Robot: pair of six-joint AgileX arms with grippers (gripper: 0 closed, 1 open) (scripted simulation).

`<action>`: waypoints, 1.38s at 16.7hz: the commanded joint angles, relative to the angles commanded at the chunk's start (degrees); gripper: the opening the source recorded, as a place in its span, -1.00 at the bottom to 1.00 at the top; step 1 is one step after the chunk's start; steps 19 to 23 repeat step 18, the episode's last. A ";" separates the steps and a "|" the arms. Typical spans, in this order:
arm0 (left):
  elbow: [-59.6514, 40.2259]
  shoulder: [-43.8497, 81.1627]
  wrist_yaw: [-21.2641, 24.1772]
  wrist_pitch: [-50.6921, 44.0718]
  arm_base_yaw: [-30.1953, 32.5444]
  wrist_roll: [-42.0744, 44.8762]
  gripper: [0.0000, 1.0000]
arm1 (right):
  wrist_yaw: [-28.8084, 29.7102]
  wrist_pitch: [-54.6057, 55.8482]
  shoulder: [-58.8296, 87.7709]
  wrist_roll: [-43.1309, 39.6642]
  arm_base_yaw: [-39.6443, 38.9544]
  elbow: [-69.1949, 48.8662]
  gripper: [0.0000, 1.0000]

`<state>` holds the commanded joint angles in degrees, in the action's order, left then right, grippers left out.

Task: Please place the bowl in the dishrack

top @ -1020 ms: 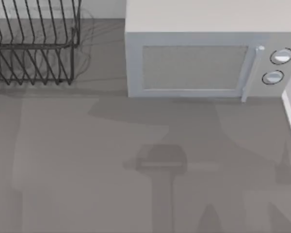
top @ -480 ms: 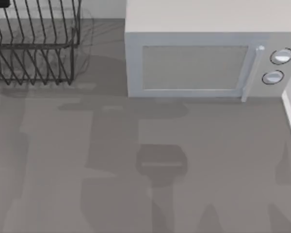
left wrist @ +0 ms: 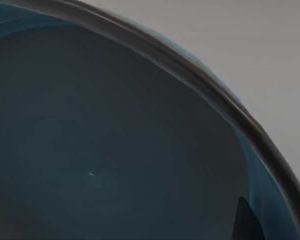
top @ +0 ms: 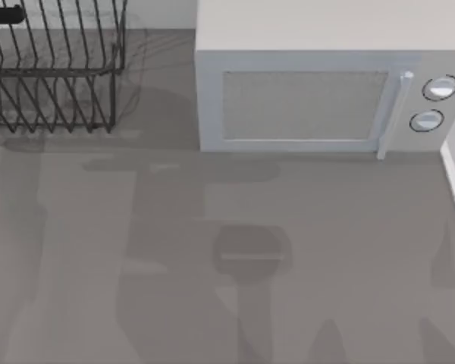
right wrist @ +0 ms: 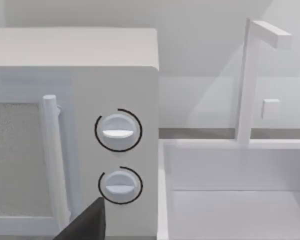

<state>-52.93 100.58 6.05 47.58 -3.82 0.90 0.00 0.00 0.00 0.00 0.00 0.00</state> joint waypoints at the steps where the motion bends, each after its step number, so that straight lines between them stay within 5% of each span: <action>1: 0.00 0.00 0.00 0.00 0.00 0.00 -0.70 | 0.00 0.00 0.00 0.00 0.00 0.00 1.00; 12: 0.00 0.00 0.00 0.00 0.00 0.00 0.96 | 0.00 0.00 0.00 0.00 0.00 0.00 1.00; 23: 0.00 0.00 0.00 0.00 0.00 0.00 1.00 | 0.00 0.00 0.00 0.00 0.00 0.00 1.00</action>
